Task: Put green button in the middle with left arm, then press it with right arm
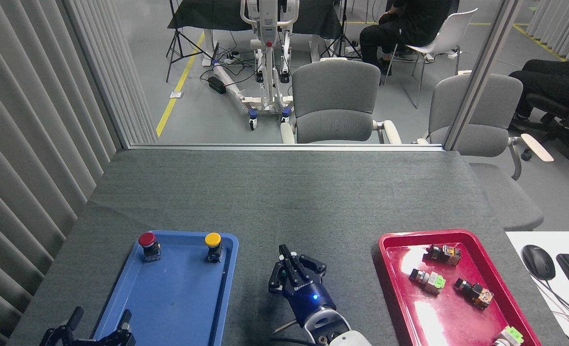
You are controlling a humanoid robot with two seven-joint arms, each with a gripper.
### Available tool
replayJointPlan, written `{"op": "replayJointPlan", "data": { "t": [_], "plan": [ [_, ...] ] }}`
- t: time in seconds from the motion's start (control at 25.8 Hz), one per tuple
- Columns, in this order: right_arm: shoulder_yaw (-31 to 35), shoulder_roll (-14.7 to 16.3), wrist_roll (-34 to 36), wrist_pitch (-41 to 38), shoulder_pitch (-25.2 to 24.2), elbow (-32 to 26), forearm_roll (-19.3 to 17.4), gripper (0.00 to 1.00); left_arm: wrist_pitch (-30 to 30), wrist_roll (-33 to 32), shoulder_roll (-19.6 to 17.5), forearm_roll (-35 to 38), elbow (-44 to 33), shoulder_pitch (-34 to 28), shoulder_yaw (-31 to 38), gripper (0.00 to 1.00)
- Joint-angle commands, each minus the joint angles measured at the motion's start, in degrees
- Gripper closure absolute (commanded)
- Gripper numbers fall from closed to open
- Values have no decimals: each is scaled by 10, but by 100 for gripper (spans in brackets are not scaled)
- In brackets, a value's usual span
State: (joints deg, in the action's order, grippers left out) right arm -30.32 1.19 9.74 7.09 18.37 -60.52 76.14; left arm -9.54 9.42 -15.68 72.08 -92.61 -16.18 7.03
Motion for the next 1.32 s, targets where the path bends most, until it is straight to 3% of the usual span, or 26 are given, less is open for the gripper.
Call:
{"op": "replayJointPlan", "data": {
  "t": [0.0,0.08,0.19,0.23,0.43,0.81,0.97,1.05,1.28],
  "plan": [
    [22,0,19,3,-3,-43,-1,72,0,2,0,0,-2,0,-1,1],
    [26,0,20,4,-5,-58,-1,57,0,2,0,-2,-2,0,-2,1],
    [59,2,21,4,-18,-93,-4,8,0,2,2,-10,-2,0,-2,1],
    [72,2,20,3,-30,-105,-4,2,0,2,2,-11,-3,0,-1,1],
    [124,8,20,-18,-89,-142,-3,1,0,2,-2,-11,-4,0,0,1],
    [180,43,19,-24,-148,-165,6,1,7,-10,2,-10,-11,4,11,1],
    [189,50,18,-18,-181,-192,48,1,-1,-3,5,-12,-31,9,24,1],
    [209,51,18,-17,-197,-211,59,1,-8,0,28,-13,-51,3,33,1],
    [217,54,17,-16,-231,-232,93,1,-5,38,47,-34,-60,-19,43,1]
  ]
}}
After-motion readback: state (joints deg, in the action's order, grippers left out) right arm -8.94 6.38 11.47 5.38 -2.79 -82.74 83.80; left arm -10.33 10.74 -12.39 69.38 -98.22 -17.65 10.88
